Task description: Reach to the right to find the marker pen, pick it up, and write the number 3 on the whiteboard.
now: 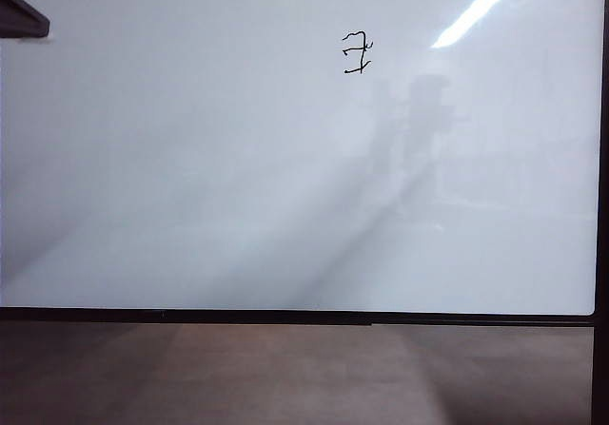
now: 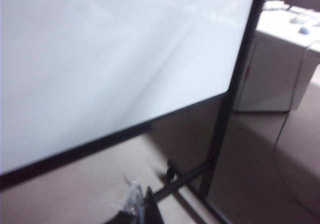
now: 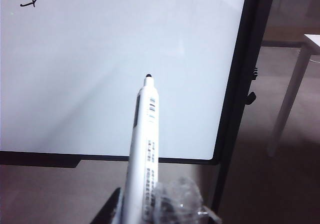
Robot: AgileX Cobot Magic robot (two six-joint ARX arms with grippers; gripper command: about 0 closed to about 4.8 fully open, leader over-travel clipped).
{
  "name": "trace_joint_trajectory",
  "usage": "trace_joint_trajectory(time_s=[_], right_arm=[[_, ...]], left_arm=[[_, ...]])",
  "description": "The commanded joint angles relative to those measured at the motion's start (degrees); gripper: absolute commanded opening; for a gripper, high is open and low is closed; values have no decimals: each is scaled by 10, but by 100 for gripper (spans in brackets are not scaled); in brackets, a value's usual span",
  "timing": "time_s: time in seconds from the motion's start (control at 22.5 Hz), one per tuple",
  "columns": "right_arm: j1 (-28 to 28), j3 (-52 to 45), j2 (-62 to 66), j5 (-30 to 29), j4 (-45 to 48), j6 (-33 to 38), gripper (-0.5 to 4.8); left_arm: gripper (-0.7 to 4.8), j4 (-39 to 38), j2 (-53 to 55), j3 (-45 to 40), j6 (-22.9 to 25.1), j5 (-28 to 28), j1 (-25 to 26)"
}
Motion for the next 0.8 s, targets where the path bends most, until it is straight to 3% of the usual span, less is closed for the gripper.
trace_joint_trajectory(time_s=[0.04,0.27,0.45,0.58,0.8], right_arm=[[0,2,-1,-1,8,2,58],[0,2,-1,-1,8,2,58],[-1,2,-3,-1,7,2,58],[-2,2,-4,-1,7,2,58],[-2,2,-4,-1,7,2,58]], left_arm=[[-5,4,-37,-28,9,6,0],[-5,-24,-122,-49,9,-12,0],[-5,-25,-121,-48,8,-15,24],[-5,-24,-121,-48,8,-2,118],[-5,-25,-121,-49,8,36,319]])
